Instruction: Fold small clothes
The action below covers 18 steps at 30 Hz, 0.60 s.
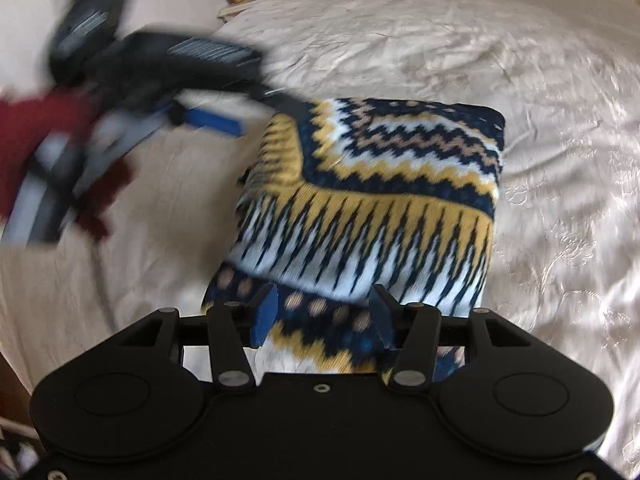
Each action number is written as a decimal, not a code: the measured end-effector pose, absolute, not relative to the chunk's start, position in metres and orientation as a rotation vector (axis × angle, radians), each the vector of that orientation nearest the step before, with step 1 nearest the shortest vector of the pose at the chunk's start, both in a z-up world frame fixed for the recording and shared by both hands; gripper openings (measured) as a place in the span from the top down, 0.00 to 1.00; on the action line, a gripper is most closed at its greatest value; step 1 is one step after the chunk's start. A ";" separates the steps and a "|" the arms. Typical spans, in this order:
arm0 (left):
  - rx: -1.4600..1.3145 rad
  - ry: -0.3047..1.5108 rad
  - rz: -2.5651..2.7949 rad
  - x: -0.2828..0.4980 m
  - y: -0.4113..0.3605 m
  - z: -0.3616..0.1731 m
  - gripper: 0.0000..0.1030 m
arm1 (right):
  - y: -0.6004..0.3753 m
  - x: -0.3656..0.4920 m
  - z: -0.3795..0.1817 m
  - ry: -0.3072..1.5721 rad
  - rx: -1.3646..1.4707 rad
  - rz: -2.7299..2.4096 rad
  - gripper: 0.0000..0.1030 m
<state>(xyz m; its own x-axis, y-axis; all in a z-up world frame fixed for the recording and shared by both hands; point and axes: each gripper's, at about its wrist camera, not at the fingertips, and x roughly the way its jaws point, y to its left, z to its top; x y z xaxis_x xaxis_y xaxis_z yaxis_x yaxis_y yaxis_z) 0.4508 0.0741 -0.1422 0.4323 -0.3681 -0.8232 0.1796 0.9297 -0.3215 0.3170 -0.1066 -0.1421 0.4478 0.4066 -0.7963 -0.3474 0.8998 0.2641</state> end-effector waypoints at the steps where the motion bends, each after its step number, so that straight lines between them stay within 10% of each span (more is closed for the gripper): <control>1: -0.204 1.090 -0.349 0.455 0.073 -0.147 0.11 | -0.099 0.310 -0.142 0.988 0.014 0.489 0.41; 13: -0.159 1.144 -0.374 0.479 0.073 -0.167 0.12 | 0.006 0.283 -0.162 0.796 -0.513 0.629 0.33; 18: -0.182 1.117 -0.394 0.482 0.077 -0.161 0.14 | 0.009 0.285 -0.165 0.789 -0.546 0.621 0.60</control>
<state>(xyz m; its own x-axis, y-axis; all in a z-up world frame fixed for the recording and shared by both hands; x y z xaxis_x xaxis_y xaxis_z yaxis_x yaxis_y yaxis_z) 0.4824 0.0773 -0.1608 0.3789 -0.3961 -0.8364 0.2165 0.9166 -0.3360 0.2850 0.0085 -0.1650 0.5486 0.3016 -0.7798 -0.6873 0.6938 -0.2153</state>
